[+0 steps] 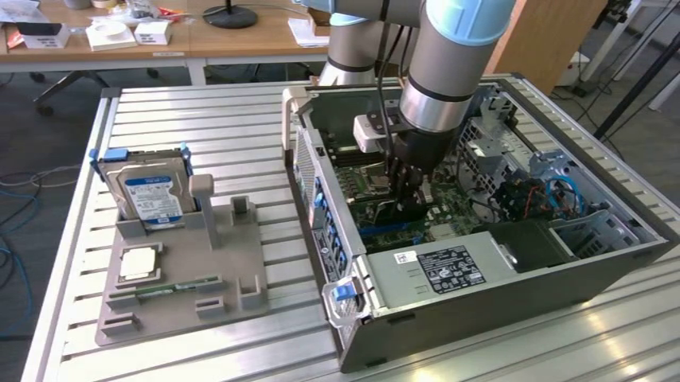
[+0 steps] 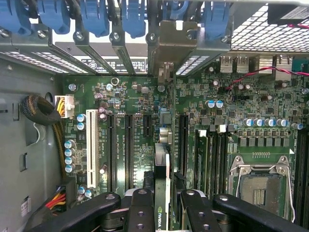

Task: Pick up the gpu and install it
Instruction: 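Insert the gpu into the slot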

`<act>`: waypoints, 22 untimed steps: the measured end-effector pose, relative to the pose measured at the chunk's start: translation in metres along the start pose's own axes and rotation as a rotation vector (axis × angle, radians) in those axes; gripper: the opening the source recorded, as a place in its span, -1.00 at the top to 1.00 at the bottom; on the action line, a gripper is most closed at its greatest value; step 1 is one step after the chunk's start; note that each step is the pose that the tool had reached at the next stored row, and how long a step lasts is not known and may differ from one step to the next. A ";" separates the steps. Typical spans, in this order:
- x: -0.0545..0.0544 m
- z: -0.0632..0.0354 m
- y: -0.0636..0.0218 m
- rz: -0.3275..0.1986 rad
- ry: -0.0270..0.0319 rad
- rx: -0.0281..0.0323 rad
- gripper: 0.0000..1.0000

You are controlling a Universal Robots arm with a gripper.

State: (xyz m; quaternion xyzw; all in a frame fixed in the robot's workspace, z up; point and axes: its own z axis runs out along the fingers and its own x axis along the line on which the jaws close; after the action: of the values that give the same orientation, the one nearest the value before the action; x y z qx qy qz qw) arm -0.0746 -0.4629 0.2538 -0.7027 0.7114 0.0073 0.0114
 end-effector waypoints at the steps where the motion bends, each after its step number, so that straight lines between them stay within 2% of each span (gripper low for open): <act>1: 0.000 0.0000 0.0000 0.000 0.0000 -0.0001 0.48; 22: 0.000 0.0011 0.0003 0.000 0.0000 -0.0001 0.48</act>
State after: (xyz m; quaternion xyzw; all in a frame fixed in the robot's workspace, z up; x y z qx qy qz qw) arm -0.0748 -0.4624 0.2527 -0.7027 0.7114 0.0073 0.0114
